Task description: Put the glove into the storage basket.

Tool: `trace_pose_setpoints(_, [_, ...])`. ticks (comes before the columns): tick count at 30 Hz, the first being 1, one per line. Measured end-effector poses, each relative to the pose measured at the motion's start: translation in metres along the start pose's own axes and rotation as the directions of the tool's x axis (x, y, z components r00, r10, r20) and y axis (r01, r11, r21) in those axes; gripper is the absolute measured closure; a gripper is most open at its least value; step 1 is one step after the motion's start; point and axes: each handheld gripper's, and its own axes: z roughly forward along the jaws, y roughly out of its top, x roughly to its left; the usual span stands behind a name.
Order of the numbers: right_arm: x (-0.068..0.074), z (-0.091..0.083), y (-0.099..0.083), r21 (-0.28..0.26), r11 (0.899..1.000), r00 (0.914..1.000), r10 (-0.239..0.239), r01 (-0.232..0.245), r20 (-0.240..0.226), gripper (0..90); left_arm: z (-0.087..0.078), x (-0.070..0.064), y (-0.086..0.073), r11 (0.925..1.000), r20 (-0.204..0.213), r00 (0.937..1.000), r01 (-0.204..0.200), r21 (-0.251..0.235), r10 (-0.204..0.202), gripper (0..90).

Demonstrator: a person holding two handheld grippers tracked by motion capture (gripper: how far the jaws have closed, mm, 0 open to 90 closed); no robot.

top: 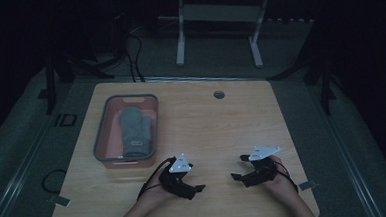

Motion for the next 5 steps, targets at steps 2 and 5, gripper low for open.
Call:
trace_pose_setpoints(2, [-0.0003, 0.0002, 0.0005, 0.003, 1.0, 1.0, 0.0, 0.0, -0.003, 16.0, -0.0002, 0.0002, -0.0005, 1.0, 0.001, 1.0, 0.003, -0.001, -0.003, 14.9])
trace_pose_setpoints(5, [-0.0003, 0.0002, 0.0006, 0.002, 1.0, 1.0, 0.0, 0.0, -0.003, 16.0, -0.0001, 0.0002, -0.001, 1.0, 0.002, 1.0, 0.002, -0.003, -0.002, 14.9])
